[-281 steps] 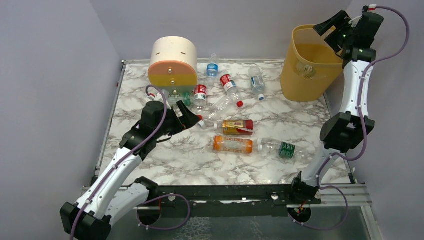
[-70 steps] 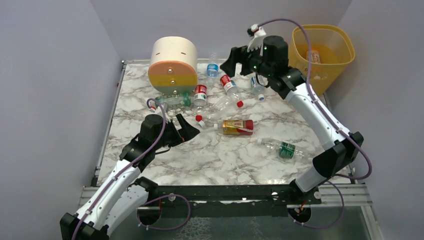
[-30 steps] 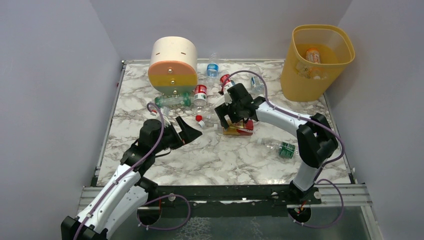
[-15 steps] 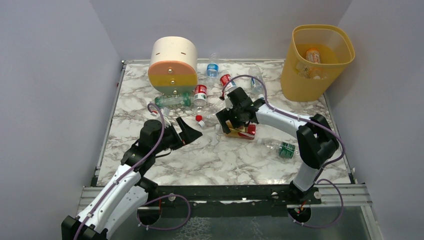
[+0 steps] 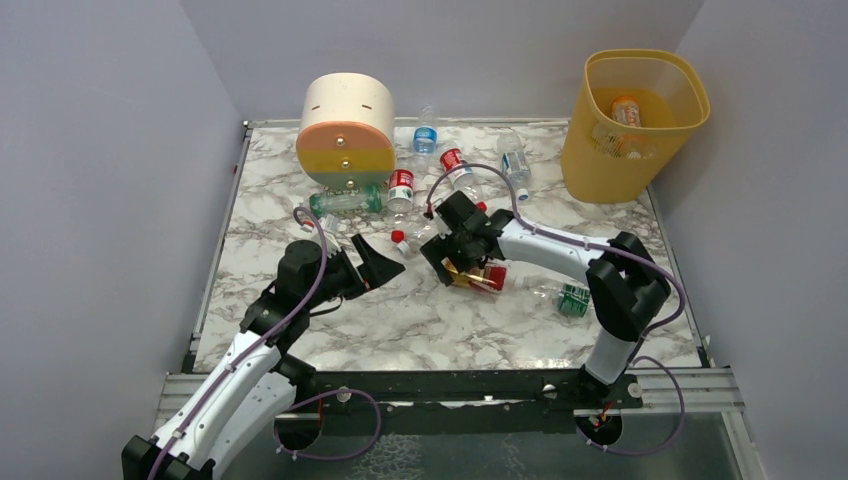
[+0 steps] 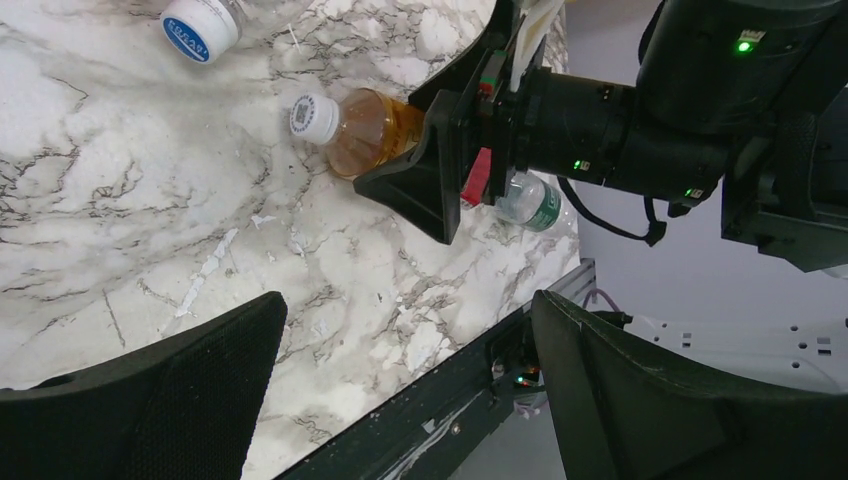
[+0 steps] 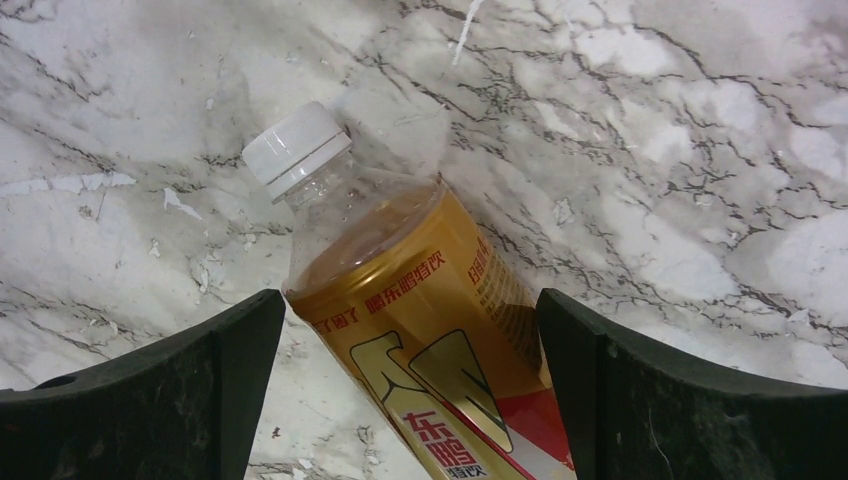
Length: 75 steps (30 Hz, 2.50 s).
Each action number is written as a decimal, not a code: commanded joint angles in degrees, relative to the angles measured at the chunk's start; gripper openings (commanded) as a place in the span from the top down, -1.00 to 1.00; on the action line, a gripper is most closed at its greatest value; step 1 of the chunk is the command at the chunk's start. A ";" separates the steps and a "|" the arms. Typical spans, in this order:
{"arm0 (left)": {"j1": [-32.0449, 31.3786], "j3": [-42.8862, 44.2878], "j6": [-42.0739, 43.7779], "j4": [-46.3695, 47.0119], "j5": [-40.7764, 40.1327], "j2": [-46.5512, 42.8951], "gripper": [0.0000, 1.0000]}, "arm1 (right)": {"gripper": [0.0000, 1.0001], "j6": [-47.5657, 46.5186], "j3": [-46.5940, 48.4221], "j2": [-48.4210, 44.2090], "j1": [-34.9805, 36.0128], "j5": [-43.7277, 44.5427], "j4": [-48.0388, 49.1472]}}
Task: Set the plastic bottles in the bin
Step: Pick up the plastic bottle at the center of the board, then place the plastic bottle in the trash bin.
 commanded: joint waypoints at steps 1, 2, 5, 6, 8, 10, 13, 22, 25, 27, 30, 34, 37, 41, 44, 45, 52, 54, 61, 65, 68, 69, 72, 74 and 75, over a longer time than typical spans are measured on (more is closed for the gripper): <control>-0.28 -0.88 -0.26 1.66 1.31 -1.08 -0.98 | -1.00 1.35 -0.34 1.62 1.56 3.05 -2.44; -0.28 -0.87 -0.26 1.54 1.32 -1.19 -0.98 | -1.00 1.37 -0.16 1.76 1.91 3.05 -2.59; -0.28 -0.96 -0.26 1.42 1.28 -1.40 -0.98 | -1.00 1.14 0.65 2.63 2.98 3.81 -3.81; -0.28 -0.96 -0.26 1.34 1.31 -1.48 -0.98 | -0.99 1.04 0.94 3.05 3.42 4.50 -4.25; -0.28 -0.96 -0.18 1.17 1.30 -1.71 -0.98 | -0.99 0.92 1.45 3.73 4.03 5.79 -5.02; -0.28 -0.96 -0.16 1.05 1.21 -1.98 -0.98 | -0.99 0.92 1.50 3.88 4.20 6.43 -5.26; -0.27 -0.87 -0.17 0.62 1.16 -2.38 -0.98 | -0.94 1.02 1.60 3.70 4.36 5.85 -5.20; -0.28 -0.54 0.15 0.08 1.03 -2.56 -0.98 | -0.41 1.63 3.31 3.49 5.46 5.53 -6.73; -0.28 -0.35 0.22 0.01 1.06 -2.43 -0.98 | -0.28 1.79 4.02 3.20 5.69 5.19 -7.36; -0.28 -0.34 0.25 0.01 1.08 -2.30 -0.98 | -0.23 1.85 4.45 2.97 5.78 5.01 -7.80; -0.25 -0.22 0.34 -0.05 1.09 -2.24 -0.98 | -0.22 2.10 5.14 1.98 5.87 4.55 -8.38; -0.28 -0.21 0.44 -0.16 0.94 -2.21 -0.98 | -0.21 2.68 6.74 -0.31 5.87 3.92 -9.36; -0.28 -0.08 0.53 -0.13 0.97 -2.00 -0.98 | -0.21 3.75 8.49 -1.72 5.85 4.72 -10.17; -0.23 -0.07 0.60 -0.12 0.97 -2.16 -0.98 | -0.21 4.25 11.65 -2.52 5.85 7.02 -11.71; -0.28 -0.24 0.57 -0.15 0.97 -2.24 -0.98 | -0.21 4.57 14.24 -2.78 5.78 9.16 -12.87; -0.28 -0.32 0.58 -0.07 0.98 -2.28 -0.98 | -0.21 4.59 15.10 -3.03 5.79 10.13 -13.05; -0.28 -0.68 0.62 0.55 1.04 -1.79 -0.98 | -0.21 3.97 23.99 -3.43 2.66 12.58 -14.72; -0.28 -0.78 0.72 0.80 1.19 -1.56 -0.98 | -0.21 3.61 26.74 -3.41 0.96 12.46 -14.91; -0.26 -1.30 0.77 1.85 1.58 -1.25 -0.98 | -0.20 2.21 37.06 -2.93 -9.17 11.46 -14.95; -0.28 -1.34 0.96 2.37 1.99 -0.44 -0.98 | -0.18 2.41 46.01 -1.81 -17.57 9.16 -14.19; -0.28 -1.25 1.06 2.75 2.19 0.12 -0.98 | -0.17 2.83 53.95 0.15 -23.18 9.09 -13.26; -0.26 -1.18 1.05 2.85 2.31 0.27 -0.98 | -0.17 2.86 56.72 1.09 -24.56 9.45 -13.09; -0.26 -0.97 1.12 3.03 2.27 0.66 -0.98 | -0.17 3.07 63.73 3.22 -28.78 10.26 -11.71; -0.23 -0.91 1.08 3.22 2.24 0.99 -0.98 | -0.17 4.37 66.42 3.73 -31.77 10.07 -9.79; -0.27 -0.88 1.07 3.43 2.22 1.22 -0.98 | -0.17 5.08 66.63 3.60 -33.36 10.15 -8.78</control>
